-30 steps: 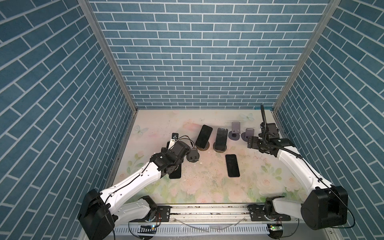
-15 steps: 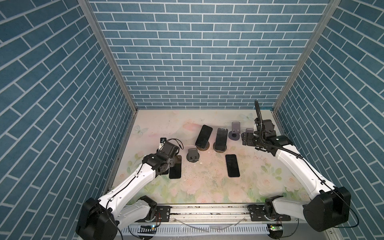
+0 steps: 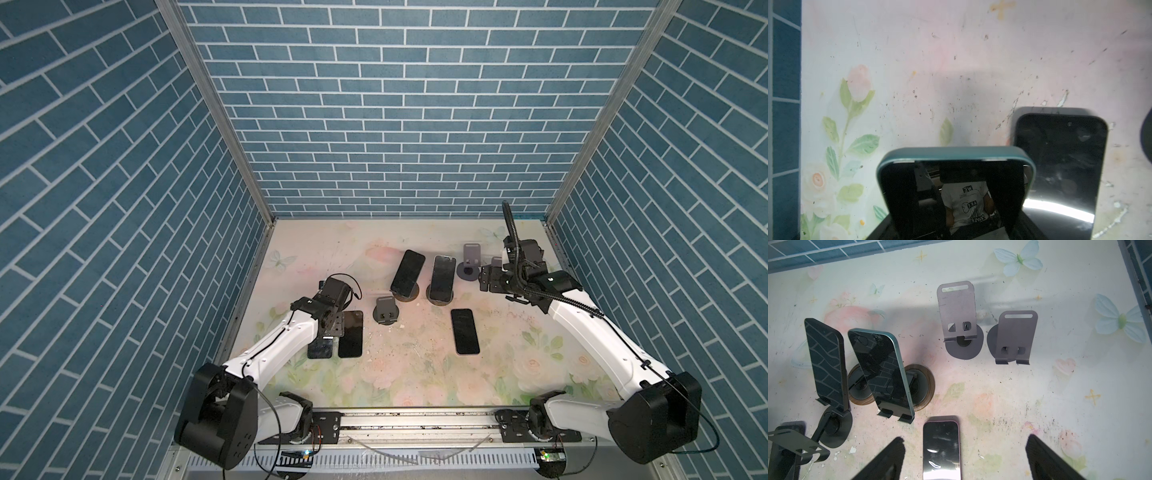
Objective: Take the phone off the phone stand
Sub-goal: 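Lower the teal-edged phone flat beside the laid black phone, open left gripper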
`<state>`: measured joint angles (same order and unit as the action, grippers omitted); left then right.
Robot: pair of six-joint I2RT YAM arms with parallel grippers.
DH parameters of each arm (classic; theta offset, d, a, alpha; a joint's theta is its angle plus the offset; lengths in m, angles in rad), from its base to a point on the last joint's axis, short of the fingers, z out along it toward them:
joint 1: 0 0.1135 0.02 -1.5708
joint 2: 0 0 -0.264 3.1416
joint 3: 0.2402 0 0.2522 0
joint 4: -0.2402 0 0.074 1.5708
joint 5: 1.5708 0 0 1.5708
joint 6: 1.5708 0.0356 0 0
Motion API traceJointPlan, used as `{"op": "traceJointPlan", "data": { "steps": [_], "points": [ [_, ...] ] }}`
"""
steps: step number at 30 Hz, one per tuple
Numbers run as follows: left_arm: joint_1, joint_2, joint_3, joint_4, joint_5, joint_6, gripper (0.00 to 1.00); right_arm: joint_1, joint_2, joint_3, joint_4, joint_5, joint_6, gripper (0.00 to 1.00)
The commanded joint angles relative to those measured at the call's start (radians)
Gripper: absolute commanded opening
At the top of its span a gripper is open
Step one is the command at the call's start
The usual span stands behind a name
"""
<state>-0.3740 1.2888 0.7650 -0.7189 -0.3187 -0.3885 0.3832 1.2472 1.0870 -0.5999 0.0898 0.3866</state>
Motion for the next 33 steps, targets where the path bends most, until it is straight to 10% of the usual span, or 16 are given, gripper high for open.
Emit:
{"op": "traceJointPlan", "data": {
  "steps": [1, 33],
  "points": [
    [0.009, 0.043, 0.058, -0.052, -0.038, 0.022, 0.51, 0.009, 0.006, 0.060, -0.010, 0.014, 0.018, 0.92],
    [0.087, 0.373, 0.190, -0.056, 0.108, 0.080, 0.53, 0.023, -0.035, 0.025, -0.009, 0.041, 0.032, 0.92]
  ]
}}
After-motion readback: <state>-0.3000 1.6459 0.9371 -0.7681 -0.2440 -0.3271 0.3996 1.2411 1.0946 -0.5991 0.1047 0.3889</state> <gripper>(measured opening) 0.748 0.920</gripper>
